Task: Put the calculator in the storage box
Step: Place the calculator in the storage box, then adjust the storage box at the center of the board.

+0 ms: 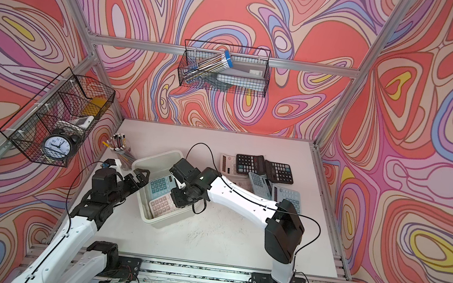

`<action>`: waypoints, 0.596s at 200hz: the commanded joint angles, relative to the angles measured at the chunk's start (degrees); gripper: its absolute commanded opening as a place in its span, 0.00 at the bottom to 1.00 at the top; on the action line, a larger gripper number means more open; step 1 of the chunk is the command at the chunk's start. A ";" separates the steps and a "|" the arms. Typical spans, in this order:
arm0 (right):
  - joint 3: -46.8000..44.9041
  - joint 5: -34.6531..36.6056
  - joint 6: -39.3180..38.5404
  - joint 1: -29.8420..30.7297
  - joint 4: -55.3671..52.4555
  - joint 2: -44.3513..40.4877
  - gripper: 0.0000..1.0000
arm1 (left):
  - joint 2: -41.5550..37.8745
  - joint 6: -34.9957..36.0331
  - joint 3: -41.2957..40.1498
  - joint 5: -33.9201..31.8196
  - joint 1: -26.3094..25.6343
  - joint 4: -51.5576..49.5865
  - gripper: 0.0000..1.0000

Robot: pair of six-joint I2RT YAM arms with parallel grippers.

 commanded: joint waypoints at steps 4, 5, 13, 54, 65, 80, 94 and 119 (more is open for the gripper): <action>1.99 3.30 -1.04 -0.89 -0.78 -0.77 0.41 | -1.35 0.16 0.09 -0.36 -0.34 -1.04 0.99; 1.93 3.42 -1.02 -0.94 -0.72 -0.86 0.41 | -1.41 0.11 0.09 -0.33 -0.39 -1.10 0.99; 1.64 4.09 -1.12 -1.30 -0.52 -1.64 0.43 | -1.72 -0.02 0.25 -0.77 -0.47 -1.68 0.99; 0.67 5.63 -2.05 -3.35 -0.58 -5.80 0.55 | -1.91 -1.14 0.45 -2.50 -2.00 -2.96 0.99; -0.22 5.69 -2.28 -4.43 -0.30 -6.74 0.58 | -1.55 -1.25 0.45 -2.56 -2.59 -2.61 0.99; -2.42 4.98 -2.28 -6.29 0.82 -7.99 0.61 | -0.88 -1.38 0.40 -2.53 -3.40 -1.98 0.99; -5.03 3.84 -2.24 -8.23 2.18 -8.96 0.61 | -0.12 -1.43 0.45 -2.36 -4.31 -1.28 0.99; -9.30 1.40 -2.28 -11.31 5.07 -9.70 0.62 | 1.66 -1.19 0.47 -1.52 -5.81 0.69 0.99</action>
